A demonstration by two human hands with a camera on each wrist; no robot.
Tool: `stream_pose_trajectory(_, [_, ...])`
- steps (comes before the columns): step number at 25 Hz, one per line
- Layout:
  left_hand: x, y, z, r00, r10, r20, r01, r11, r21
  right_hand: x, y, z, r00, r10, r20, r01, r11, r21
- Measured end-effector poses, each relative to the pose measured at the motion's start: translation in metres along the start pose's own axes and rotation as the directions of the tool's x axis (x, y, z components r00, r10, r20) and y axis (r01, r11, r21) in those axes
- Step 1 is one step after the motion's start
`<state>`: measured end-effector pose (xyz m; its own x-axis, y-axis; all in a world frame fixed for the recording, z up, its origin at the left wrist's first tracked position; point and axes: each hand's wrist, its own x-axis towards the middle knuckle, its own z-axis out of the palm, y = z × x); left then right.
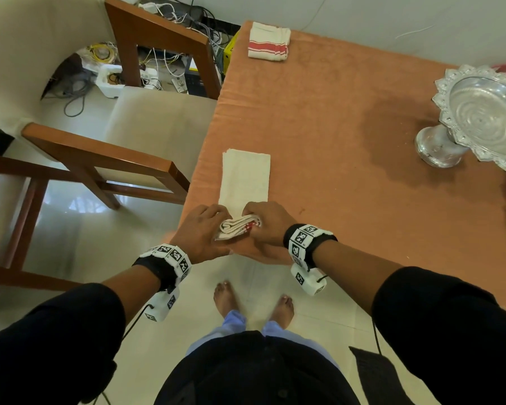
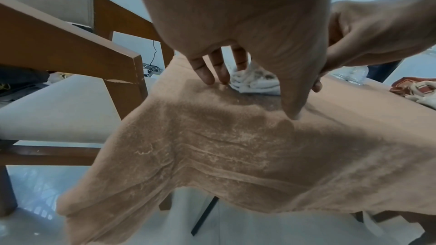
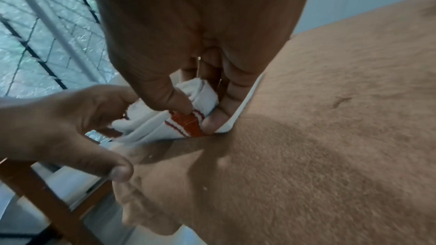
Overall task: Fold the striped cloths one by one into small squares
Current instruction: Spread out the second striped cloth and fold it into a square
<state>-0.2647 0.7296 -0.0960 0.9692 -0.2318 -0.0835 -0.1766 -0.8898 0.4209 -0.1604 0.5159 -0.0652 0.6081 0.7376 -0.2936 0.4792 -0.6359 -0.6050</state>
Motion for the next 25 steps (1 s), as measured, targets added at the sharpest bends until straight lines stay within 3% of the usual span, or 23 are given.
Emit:
stream_pose_trajectory(4, [0.012, 0.0, -0.005, 0.999, -0.041, -0.023, 0.041, 0.998, -0.041, 0.006, 0.007, -0.012, 0.995, 0.1, -0.029, -0.091, 0.971, 0.222])
stream_pose_trajectory(8, [0.031, -0.006, -0.028, 0.995, -0.035, -0.089, 0.01, 0.964, -0.265, 0.018, 0.014, -0.031, 0.985, 0.175, -0.003, -0.163, 0.924, 0.345])
stream_pose_trajectory(11, [0.048, -0.015, -0.041, 0.992, -0.111, -0.064, 0.077, 0.916, -0.394, 0.025, 0.018, -0.043, 0.974, 0.219, 0.051, -0.224, 0.918, 0.328])
stream_pose_trajectory(14, [0.063, -0.015, -0.046, 0.984, -0.159, -0.086, 0.102, 0.881, -0.462, 0.03, 0.024, -0.049, 0.961, 0.277, 0.004, -0.269, 0.928, 0.257])
stream_pose_trajectory(18, [0.085, -0.007, -0.051, 0.981, -0.154, -0.12, 0.064, 0.836, -0.545, 0.037, 0.03, -0.057, 0.914, 0.396, -0.086, -0.288, 0.784, 0.55])
stream_pose_trajectory(22, [0.1, -0.01, -0.05, 0.976, -0.199, -0.087, 0.099, 0.766, -0.635, 0.055, 0.035, -0.062, 0.878, 0.478, -0.034, -0.268, 0.549, 0.792])
stream_pose_trajectory(25, [0.108, -0.018, -0.047, 0.971, -0.24, -0.017, 0.176, 0.756, -0.63, 0.07, 0.038, -0.065, 0.867, 0.498, -0.007, -0.289, 0.513, 0.808])
